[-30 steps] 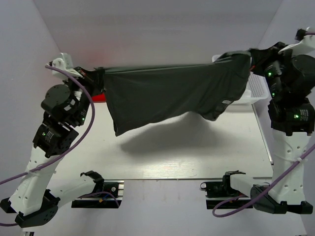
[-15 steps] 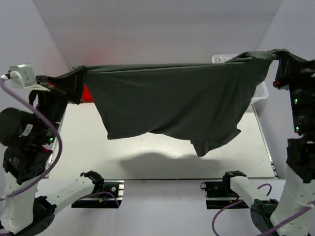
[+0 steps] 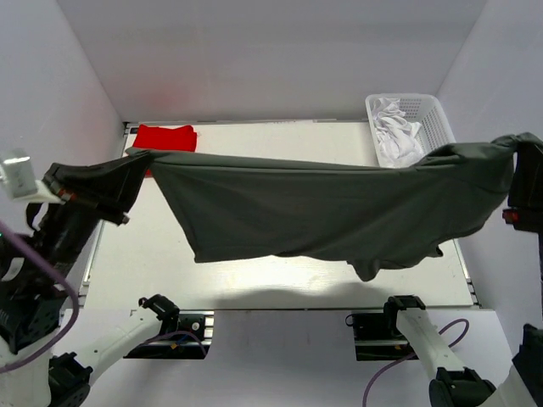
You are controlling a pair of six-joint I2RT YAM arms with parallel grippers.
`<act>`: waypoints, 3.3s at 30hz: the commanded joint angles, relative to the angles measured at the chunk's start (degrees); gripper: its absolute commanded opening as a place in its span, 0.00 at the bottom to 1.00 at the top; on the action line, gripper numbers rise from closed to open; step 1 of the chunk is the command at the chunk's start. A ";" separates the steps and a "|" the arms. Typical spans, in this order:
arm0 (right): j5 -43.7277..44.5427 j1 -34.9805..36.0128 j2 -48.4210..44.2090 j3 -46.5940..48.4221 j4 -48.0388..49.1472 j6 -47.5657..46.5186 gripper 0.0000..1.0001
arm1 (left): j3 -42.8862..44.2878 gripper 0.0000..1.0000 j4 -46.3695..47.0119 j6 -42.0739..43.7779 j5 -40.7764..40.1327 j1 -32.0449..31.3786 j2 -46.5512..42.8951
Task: Fold and stack the t-shirts
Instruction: Flatten out the tshirt, then fold the flattened tshirt in 1/3 of the way
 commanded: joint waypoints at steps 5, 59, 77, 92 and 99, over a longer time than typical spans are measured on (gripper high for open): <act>-0.70 -0.10 -2.26 0.87 0.27 0.95 0.00 | 0.65 0.00 0.69 -3.13 6.99 0.45 -2.79; -9.05 0.07 76.28 -8.09 17.84 5.96 0.00 | 3.55 0.00 16.41 -3.13 -4.62 24.08 77.97; -10.46 2.18 82.47 -4.12 21.27 0.16 0.00 | 8.85 0.00 20.99 -1.20 9.19 28.31 85.30; -4.57 2.18 51.19 -41.38 28.13 1.99 0.00 | -19.29 0.00 27.58 2.32 9.19 27.78 63.05; -3.34 1.92 43.00 -52.64 26.90 4.37 0.00 | -26.76 0.00 26.35 0.92 8.24 27.78 56.90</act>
